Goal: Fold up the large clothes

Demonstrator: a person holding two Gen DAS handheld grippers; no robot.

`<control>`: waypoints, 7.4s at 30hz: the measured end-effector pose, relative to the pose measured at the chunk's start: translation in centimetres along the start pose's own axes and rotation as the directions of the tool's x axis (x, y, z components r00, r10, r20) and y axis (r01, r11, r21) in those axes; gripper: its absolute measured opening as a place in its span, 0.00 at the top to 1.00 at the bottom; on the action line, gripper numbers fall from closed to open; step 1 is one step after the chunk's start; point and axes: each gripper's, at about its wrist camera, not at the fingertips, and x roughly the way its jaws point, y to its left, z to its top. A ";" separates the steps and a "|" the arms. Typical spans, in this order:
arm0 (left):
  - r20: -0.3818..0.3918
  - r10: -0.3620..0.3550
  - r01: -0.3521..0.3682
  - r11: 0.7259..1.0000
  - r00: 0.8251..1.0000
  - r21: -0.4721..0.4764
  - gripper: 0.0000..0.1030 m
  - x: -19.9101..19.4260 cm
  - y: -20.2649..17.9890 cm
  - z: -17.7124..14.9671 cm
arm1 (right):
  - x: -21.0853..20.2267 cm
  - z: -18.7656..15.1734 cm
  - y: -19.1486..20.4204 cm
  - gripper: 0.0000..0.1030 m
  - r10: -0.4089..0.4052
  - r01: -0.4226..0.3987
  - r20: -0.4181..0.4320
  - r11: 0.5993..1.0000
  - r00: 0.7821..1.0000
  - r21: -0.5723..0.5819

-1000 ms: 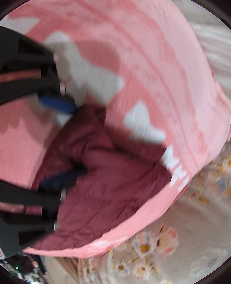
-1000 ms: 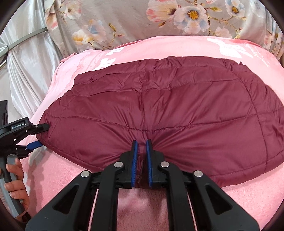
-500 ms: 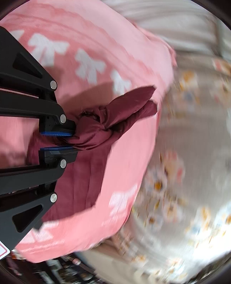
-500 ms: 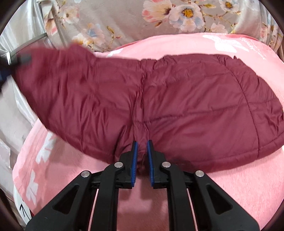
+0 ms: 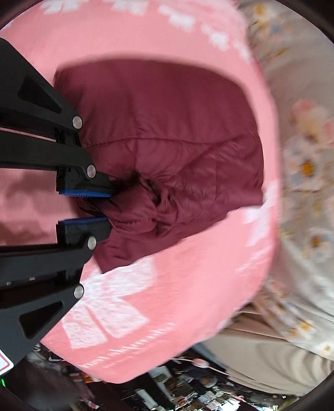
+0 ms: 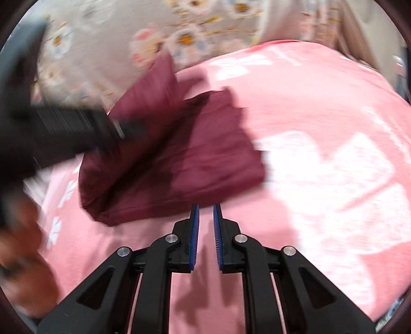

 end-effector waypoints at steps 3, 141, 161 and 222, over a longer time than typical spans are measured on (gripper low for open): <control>-0.024 -0.021 0.020 0.999 1.000 -0.041 0.76 1.0 0.1 -1.2 | -1.5 1.0 -1.4 0.73 -0.035 0.034 0.043 0.999 0.998 0.028; 0.069 0.437 -0.425 0.894 0.897 -0.141 0.23 4.2 8.7 3.6 | 12.2 9.0 -3.2 0.42 -0.030 0.031 -0.009 0.997 1.000 0.076; 0.056 -0.134 0.145 0.889 0.989 -0.433 0.17 4.2 17.8 0.4 | 12.4 7.8 -6.4 0.32 0.271 -0.247 -0.095 0.947 0.958 0.205; 0.205 0.511 -0.471 0.855 0.835 -0.217 0.30 -1.3 31.1 14.2 | 19.4 21.1 19.2 0.59 0.058 -0.022 0.119 0.958 0.991 -0.286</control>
